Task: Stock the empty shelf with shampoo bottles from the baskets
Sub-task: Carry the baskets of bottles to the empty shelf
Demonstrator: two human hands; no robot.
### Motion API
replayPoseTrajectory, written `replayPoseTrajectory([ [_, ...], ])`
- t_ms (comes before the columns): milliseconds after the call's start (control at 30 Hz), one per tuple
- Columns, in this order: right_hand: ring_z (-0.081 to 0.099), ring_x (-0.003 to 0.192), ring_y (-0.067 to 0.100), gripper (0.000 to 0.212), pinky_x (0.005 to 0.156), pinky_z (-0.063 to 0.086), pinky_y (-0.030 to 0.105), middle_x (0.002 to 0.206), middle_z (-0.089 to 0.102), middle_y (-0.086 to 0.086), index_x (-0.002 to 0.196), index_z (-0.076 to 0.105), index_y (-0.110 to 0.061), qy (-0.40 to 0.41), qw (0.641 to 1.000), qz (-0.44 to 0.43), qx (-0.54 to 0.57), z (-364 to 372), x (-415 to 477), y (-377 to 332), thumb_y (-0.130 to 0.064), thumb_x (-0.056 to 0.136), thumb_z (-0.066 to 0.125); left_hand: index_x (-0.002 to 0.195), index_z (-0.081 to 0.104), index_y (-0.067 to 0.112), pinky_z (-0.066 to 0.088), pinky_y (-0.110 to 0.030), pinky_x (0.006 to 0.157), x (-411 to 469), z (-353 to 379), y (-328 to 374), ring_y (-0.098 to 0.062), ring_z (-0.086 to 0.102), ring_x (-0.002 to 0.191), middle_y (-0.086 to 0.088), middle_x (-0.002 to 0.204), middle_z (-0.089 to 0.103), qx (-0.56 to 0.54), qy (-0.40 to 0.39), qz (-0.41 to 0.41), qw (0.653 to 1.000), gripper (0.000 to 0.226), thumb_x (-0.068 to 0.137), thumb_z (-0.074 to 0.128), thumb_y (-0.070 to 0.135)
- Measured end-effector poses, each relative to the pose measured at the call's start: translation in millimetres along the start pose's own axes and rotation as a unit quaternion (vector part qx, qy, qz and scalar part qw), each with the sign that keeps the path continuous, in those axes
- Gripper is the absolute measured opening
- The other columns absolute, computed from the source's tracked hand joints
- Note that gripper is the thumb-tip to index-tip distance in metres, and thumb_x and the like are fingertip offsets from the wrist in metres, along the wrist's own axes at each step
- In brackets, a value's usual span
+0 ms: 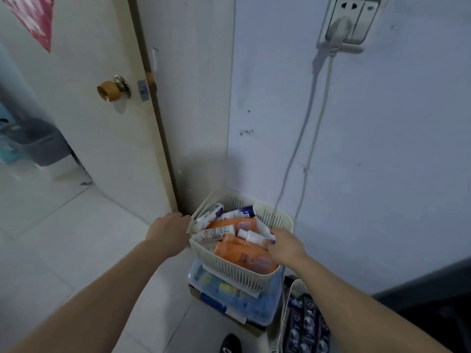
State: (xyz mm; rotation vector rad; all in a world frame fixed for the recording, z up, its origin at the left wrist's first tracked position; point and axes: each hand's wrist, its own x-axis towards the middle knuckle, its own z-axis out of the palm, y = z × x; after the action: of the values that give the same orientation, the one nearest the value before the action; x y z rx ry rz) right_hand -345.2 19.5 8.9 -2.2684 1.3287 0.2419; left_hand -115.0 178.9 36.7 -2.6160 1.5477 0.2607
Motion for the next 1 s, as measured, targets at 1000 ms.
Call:
replayPoseTrajectory([
  [1000,0.060,0.109,0.033,0.033,0.083,0.042,0.036,0.117,0.066,0.010,0.133,0.052,-0.023,0.204,0.858,0.330,0.337,130.6,131.2,75.6,-0.029,0.106,0.034,0.128,0.036,0.016,0.052,-0.041,0.070,251.5,177.5,-16.6,-0.025,0.061,0.085,-0.012,0.105,0.060,-0.209,-0.100,-0.031,0.972,0.039,0.094,0.055,0.022],
])
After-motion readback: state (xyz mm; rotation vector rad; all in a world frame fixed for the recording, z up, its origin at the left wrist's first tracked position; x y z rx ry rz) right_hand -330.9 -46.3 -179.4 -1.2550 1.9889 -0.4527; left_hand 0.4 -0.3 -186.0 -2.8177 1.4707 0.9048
